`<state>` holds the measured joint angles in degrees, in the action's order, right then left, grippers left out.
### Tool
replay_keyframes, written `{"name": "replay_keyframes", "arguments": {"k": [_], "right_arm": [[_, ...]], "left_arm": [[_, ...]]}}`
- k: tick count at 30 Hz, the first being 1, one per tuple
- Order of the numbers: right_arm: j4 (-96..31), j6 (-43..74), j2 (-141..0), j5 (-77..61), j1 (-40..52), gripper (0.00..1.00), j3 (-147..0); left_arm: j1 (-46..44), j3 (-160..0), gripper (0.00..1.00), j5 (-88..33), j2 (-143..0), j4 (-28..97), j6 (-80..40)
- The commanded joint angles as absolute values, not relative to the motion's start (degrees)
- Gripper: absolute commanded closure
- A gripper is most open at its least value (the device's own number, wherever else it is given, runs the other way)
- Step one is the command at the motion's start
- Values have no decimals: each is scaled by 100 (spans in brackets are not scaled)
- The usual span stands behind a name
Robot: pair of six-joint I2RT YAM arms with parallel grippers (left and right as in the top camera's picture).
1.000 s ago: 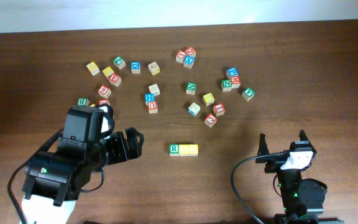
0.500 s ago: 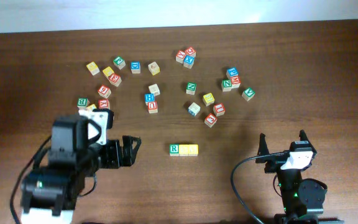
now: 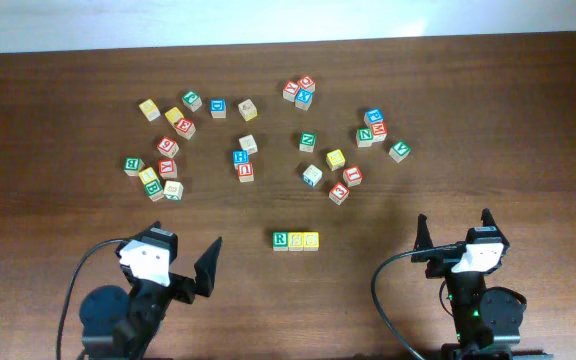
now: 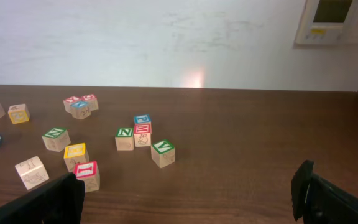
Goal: Spell out RSS
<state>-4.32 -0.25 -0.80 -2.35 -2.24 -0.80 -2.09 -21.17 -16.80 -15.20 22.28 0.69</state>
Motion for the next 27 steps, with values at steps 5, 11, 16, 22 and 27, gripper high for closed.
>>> {"name": "replay_keyframes", "arguments": {"k": [5, 11, 16, 22, 27], "right_arm": [[-447, -38, -21, -187, -189, 2, -32], [-447, -36, -21, -187, -189, 2, -32], [-447, -36, -21, -187, -189, 2, -32], [-447, -38, -21, -187, -189, 2, -32], [-447, -36, -21, -187, -189, 2, -32]], "left_arm": [[3, -751, 1, -1192, -808, 342, 180], [180, -49, 1, -620, -458, -814, 176], [239, -49, 1, 102, -231, -563, 154], [252, -47, 1, 757, -27, 410, -381], [252, -47, 1, 777, -27, 412, -381]]}}
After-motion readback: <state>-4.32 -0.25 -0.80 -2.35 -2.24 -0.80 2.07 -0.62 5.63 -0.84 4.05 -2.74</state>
